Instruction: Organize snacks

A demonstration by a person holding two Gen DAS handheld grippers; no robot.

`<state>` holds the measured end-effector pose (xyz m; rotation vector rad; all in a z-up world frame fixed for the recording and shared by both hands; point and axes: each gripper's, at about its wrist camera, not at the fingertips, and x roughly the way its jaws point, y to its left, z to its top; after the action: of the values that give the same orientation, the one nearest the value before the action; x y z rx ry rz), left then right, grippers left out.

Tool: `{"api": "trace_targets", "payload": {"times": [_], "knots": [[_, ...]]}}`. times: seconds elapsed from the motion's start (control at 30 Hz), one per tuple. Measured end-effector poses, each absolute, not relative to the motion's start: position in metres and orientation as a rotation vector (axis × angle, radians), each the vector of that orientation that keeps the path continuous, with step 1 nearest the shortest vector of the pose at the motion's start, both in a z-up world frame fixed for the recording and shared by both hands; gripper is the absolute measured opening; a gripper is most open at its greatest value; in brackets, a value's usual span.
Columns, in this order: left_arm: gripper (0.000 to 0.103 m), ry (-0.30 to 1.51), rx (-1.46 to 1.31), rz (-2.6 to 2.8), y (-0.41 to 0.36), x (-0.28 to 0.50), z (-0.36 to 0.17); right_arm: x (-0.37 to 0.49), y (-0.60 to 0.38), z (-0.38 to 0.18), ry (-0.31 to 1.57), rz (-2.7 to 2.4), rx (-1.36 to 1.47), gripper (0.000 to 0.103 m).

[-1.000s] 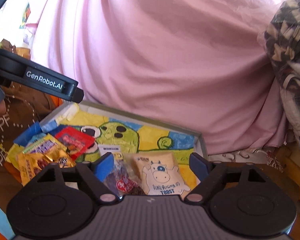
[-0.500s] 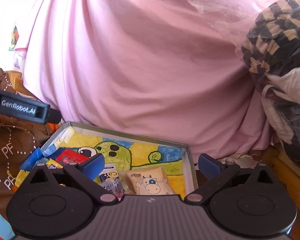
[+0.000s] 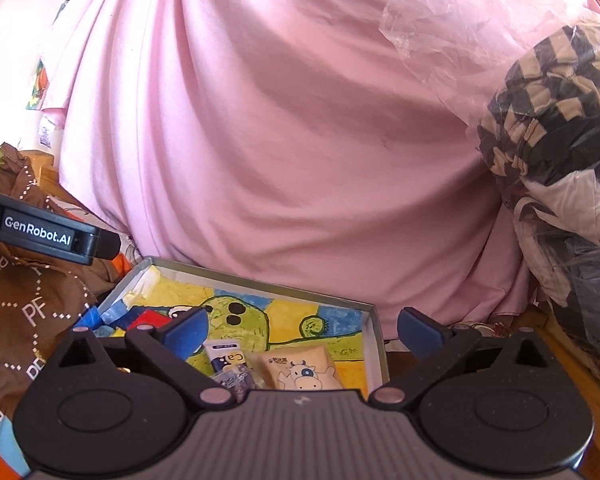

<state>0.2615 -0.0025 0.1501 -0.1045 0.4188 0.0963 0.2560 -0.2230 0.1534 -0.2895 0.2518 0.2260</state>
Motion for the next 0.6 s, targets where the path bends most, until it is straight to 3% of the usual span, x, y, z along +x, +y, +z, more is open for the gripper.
{"api": "trace_targets", "payload": {"times": [0.6], "knots": [[0.102, 0.505, -0.047, 0.070, 0.013, 0.178, 0.149, 0.195, -0.229, 0.175, 0.306, 0.229, -0.318, 0.103]]}}
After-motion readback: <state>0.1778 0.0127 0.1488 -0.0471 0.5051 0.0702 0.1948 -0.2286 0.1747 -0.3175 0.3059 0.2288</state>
